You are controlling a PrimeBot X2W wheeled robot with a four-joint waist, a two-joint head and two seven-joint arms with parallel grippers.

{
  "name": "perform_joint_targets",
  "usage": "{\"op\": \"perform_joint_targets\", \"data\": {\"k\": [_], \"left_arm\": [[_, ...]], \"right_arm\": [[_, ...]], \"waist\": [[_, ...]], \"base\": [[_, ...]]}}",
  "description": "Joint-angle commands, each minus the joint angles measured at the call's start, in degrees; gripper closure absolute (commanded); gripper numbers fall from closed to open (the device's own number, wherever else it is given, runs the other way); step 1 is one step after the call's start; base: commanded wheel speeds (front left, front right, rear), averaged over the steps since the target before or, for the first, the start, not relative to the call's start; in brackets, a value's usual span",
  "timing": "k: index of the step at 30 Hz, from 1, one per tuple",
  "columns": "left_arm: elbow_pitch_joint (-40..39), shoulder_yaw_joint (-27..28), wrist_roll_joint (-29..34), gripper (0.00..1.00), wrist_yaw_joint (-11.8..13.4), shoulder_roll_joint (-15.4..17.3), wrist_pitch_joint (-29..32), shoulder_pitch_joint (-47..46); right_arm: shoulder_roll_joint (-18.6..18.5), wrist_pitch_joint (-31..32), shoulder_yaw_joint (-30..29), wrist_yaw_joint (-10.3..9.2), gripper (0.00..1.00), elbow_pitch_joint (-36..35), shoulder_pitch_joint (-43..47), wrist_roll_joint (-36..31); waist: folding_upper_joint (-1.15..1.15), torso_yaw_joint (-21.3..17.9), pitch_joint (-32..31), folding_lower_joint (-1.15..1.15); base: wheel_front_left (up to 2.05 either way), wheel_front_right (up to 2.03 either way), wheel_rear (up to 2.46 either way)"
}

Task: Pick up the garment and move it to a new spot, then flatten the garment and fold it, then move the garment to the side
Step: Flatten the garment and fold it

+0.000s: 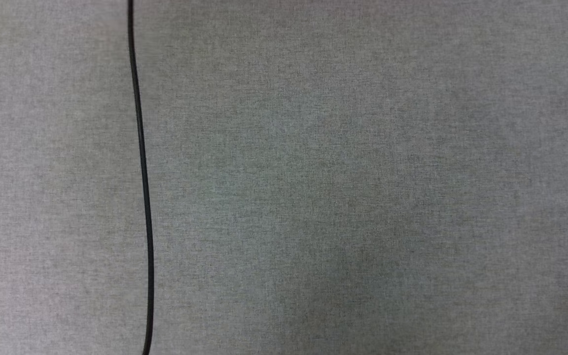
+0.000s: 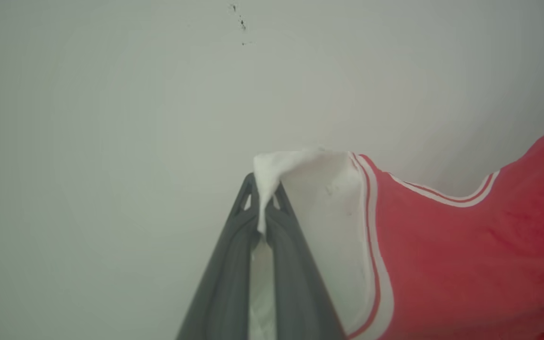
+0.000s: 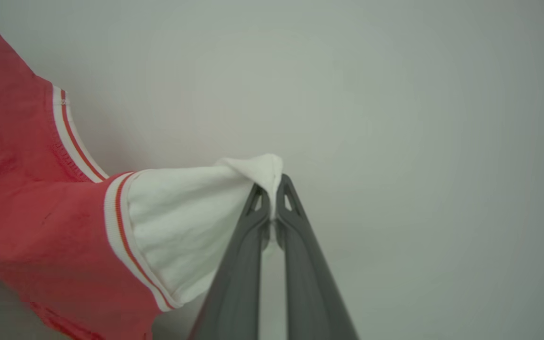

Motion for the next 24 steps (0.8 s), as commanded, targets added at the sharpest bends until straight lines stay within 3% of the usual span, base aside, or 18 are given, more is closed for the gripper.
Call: {"op": "perform_joint_targets", "data": {"k": [1, 6, 14, 24], "left_arm": [[0.43, 0.03, -0.43, 1.0, -0.19, 0.19, -1.2, 1.85], [0.12, -0.36, -1.85, 1.0, -0.75, 1.13, -4.24, 11.26], [-4.3, -0.1, -4.12, 1.0, 0.68, 2.66, -5.64, 26.6], [-12.76, 0.81, -9.25, 1.0, 3.45, 3.6, -5.93, 50.21]], "right_arm": [[0.42, -1.3, 0.91, -0.08, 1.0, 0.93, 1.47, 1.19], [1.74, -6.29, 5.74, -0.08, 1.0, 2.54, 8.68, 5.9], [3.29, -10.48, 10.25, -0.08, 1.0, 2.86, 20.06, 10.65], [-1.24, -13.38, 13.68, -0.08, 1.0, -2.22, 38.55, 16.08]], "waist": [[0.0, -0.07, -0.16, -0.02], [0.0, -0.85, -2.78, -0.02], [0.0, -1.6, -6.98, -0.02], [0.0, 0.03, -14.21, -0.02]], "base": [[0.0, 0.0, 0.0], [0.0, 0.0, 0.0], [0.0, 0.0, 0.0], [0.0, 0.0, 0.0]]}}
